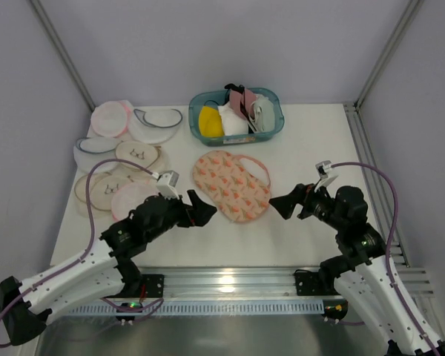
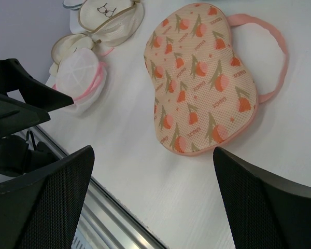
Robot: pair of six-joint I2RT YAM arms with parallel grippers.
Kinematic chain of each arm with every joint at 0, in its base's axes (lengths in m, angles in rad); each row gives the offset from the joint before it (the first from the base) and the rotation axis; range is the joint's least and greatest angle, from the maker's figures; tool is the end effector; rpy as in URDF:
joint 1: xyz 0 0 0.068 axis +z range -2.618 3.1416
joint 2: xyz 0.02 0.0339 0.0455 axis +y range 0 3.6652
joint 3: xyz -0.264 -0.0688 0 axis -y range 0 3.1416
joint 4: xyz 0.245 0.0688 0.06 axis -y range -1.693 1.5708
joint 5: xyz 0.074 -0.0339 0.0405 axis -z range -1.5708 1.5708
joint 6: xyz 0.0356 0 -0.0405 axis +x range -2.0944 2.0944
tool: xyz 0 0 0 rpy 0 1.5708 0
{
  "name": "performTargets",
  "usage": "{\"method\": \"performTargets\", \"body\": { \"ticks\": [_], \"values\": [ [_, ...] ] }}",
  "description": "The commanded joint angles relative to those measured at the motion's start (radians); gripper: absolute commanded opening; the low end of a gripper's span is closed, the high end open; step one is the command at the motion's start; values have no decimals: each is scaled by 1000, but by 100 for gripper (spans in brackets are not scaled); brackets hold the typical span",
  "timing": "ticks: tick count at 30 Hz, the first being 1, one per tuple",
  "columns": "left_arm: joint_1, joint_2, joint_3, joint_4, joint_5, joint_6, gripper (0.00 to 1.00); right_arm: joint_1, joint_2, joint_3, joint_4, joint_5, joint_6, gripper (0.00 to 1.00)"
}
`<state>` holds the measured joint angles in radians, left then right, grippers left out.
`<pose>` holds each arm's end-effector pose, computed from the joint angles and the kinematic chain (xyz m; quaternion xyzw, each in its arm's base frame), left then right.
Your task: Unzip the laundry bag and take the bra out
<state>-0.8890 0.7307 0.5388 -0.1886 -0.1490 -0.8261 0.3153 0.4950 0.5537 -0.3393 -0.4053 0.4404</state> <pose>0.1155 -0.1339 0.2613 -0.0157 0.8267 -0.3825 0.4124 0.1205 0.0541 0.2836 -0.0719 0.7887 0.3668 0.4881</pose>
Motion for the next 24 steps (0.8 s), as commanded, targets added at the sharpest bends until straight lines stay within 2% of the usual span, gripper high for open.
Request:
{"method": "performTargets", "body": {
  "ticks": [1, 5, 11, 16, 23, 24],
  "values": [
    [-2, -11, 35, -41, -58, 10, 99, 4, 4, 37, 8, -7, 4, 99],
    [-2, 7, 18, -43, -63, -31, 100, 2, 17, 31, 13, -29, 4, 99],
    [-2, 87, -45, -12, -107, -209, 99, 4, -58, -6, 42, -3, 20, 99],
    [-2, 203, -118, 225, -84, -323, 99, 2, -78, -37, 33, 8, 20, 100],
    [-2, 459, -79, 472, -43, -358, 100, 4, -69, -75, 37, 11, 24, 99],
    [-2, 489, -76, 548, -28, -363, 99, 4, -64, -83, 40, 10, 24, 99]
  ]
}}
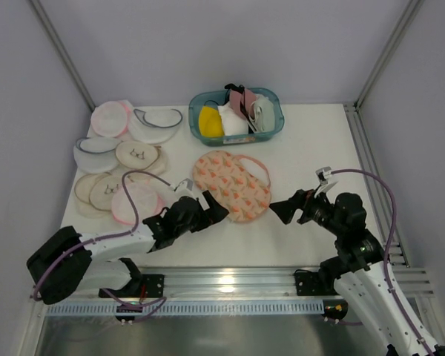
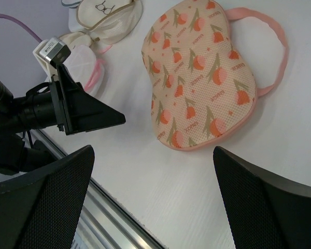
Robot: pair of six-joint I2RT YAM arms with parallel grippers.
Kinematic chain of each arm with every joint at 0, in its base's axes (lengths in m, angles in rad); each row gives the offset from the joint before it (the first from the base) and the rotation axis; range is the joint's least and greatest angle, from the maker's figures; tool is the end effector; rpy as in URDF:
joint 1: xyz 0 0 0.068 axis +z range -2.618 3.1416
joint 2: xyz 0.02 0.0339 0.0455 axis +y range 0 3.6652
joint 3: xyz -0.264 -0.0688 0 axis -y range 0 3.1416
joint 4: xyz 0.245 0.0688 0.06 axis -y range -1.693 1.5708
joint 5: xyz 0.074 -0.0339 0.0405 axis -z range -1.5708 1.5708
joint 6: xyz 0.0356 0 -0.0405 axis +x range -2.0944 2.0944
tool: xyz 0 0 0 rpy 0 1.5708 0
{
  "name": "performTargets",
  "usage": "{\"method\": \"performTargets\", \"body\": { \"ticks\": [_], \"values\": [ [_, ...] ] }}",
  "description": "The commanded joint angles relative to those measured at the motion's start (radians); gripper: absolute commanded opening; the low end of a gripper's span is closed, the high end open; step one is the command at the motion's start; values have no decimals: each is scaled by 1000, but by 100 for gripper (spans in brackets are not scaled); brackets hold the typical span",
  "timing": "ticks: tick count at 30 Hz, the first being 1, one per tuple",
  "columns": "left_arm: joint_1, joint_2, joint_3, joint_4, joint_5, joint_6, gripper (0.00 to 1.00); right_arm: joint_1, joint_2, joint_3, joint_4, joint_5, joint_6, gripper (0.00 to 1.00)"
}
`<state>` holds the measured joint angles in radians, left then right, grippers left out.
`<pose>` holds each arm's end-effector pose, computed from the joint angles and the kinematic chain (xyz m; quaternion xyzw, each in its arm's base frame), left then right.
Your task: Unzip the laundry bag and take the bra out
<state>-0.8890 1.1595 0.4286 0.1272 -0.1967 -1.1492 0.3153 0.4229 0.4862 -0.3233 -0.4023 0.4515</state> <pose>0.1482 -0.1715 0.1748 -0.1596 0.8677 -0.3485 0.3165 0.1127 0.0514 0.2698 -0.0686 0.7833 0.3703 0.4946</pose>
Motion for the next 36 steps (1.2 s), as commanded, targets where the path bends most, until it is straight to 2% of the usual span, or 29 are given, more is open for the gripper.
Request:
{"method": "performTargets", "body": {
  "ticks": [1, 3, 8, 21, 27, 29, 33, 34, 36],
  "values": [
    [-2, 112, 41, 265, 25, -50, 99, 4, 8, -18, 26, 2, 15, 99],
    [-2, 163, 58, 326, 42, -72, 97, 4, 10, -27, 26, 3, 18, 99],
    [-2, 291, 120, 316, 22, -115, 92, 4, 1, -38, 20, 0, 24, 100],
    [9, 434, 151, 314, -61, -141, 75, 13, -13, -66, 0, 2, 30, 99],
    [13, 496, 148, 394, -67, -142, 51, 31, -13, -74, 3, 0, 39, 99],
    [13, 517, 142, 425, -57, -142, 39, 37, -13, -74, 0, 0, 38, 98],
    [13, 528, 114, 515, -47, -168, 5, 60, 3, -74, -11, 2, 27, 90],
    [13, 526, 113, 519, -44, -173, 0, 65, 7, -74, -13, 2, 27, 89],
    [13, 516, 114, 523, -37, -187, 0, 82, 16, -75, -7, 11, 26, 85]
  ]
}}
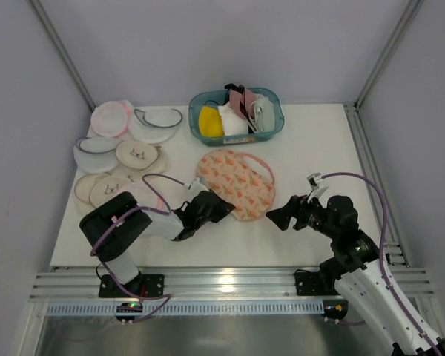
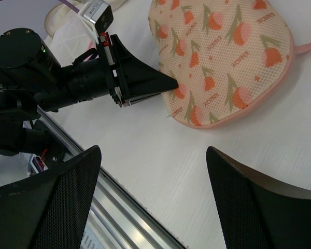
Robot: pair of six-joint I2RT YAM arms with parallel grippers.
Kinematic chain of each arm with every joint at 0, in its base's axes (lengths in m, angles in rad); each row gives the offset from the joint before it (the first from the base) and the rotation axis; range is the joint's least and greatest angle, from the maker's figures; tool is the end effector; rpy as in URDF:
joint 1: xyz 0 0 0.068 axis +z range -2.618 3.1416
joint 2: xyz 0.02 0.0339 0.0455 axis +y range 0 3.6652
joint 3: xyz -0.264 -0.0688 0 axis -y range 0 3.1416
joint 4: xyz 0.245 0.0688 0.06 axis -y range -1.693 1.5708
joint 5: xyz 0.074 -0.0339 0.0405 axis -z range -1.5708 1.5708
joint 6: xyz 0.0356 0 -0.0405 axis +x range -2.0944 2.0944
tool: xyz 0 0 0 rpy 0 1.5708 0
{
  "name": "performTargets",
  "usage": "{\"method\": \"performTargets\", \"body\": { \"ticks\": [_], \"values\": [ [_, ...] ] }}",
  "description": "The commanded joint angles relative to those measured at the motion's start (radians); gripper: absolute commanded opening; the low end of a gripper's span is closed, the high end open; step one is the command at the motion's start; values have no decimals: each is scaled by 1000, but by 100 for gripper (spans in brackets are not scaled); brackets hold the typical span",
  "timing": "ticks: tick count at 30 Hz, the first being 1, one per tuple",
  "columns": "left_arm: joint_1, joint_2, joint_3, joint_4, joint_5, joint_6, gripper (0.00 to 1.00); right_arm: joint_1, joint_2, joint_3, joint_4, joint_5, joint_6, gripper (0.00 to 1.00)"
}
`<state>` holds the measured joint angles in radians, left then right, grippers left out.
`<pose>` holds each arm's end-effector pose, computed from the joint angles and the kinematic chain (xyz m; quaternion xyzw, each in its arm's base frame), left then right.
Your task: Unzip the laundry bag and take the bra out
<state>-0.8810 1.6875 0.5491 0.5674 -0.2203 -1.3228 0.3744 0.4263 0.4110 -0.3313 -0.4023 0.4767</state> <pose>0.1965 -0.2260 0.1196 -0.2425 0.8396 -0.3814 0.3014 0.1121 0.0590 0.2426 -0.0736 0.8068 0.3814 0.4453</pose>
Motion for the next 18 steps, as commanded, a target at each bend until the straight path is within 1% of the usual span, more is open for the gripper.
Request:
{"method": "performTargets", "body": {
  "ticks": [1, 5, 7, 8, 11, 13, 14, 18],
  "values": [
    [4, -18, -3, 83, -13, -19, 0, 29, 20, 0, 5, 20, 0, 85],
    [-15, -67, 38, 62, -33, -59, 0, 72, 46, 6, 31, 86, 11, 82],
    [-26, -87, 66, 28, -53, -82, 0, 101, 60, 11, 46, 111, 23, 83],
    [-30, -98, 78, -28, -79, -98, 0, 110, 75, 14, 64, 118, 28, 83],
    [-44, -138, 107, -69, -103, -163, 0, 162, 112, 14, 106, 160, 43, 82],
    [-44, -155, 112, -46, -97, -196, 0, 191, 137, 2, 133, 192, 51, 82],
    [-44, -157, 114, -29, -90, -229, 0, 227, 150, -3, 165, 203, 59, 82],
    [-44, -153, 150, -9, -28, -314, 0, 307, 215, -28, 231, 285, 62, 82]
  ]
}}
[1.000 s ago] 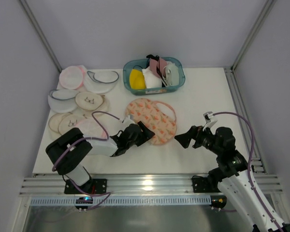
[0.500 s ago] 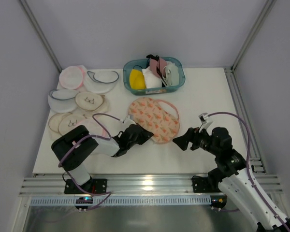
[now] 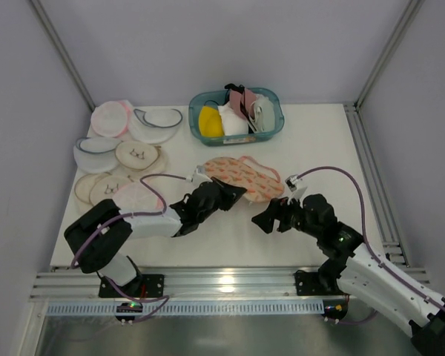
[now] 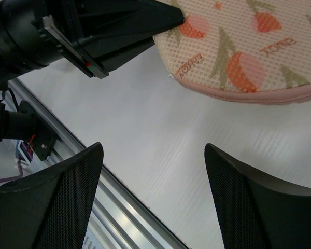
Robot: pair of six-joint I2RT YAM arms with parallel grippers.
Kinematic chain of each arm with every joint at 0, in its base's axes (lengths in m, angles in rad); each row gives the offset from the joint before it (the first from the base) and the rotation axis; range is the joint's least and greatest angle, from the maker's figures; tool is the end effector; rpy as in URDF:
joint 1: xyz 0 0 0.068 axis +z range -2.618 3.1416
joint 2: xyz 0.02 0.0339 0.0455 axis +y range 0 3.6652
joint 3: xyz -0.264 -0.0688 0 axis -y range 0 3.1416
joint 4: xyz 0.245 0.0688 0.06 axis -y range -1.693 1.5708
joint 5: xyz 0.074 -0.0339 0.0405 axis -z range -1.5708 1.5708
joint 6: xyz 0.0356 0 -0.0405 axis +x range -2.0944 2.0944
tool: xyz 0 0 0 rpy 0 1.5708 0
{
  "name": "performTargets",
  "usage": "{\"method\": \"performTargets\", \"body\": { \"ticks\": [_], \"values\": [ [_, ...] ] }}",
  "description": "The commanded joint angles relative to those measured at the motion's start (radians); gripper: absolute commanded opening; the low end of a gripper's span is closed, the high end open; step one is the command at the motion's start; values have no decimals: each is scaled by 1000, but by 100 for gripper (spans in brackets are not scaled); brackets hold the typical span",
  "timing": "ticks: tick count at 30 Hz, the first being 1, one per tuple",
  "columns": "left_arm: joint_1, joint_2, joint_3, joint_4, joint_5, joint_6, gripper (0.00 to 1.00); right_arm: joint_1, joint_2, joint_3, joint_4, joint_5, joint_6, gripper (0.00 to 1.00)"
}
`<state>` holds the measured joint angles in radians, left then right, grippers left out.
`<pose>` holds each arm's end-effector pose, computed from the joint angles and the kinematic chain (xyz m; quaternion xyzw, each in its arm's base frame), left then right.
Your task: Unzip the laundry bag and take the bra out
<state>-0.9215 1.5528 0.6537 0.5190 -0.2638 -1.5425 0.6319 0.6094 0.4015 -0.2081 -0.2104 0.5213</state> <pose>0.1980 -0.2455 0.1828 -0.3210 0.7590 -0.4881 0.2875 0.1208 0.0977 0.2288 -0.1033 0.8288 0.3697 0.4071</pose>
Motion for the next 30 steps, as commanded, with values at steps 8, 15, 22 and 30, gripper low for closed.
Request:
{"method": "performTargets", "body": {
  "ticks": [8, 15, 22, 30],
  "values": [
    [-5, -36, 35, 50, 17, -192, 0, 95, 76, -81, 314, 279, 39, 81],
    [-13, -23, 29, 58, 28, -220, 0, 112, 202, -89, 487, 335, 37, 75],
    [-13, -8, 24, 73, 35, -235, 0, 118, 309, -75, 616, 358, 31, 72],
    [-13, 0, 0, 82, 32, -240, 0, 127, 345, -52, 667, 396, 16, 49]
  ]
}}
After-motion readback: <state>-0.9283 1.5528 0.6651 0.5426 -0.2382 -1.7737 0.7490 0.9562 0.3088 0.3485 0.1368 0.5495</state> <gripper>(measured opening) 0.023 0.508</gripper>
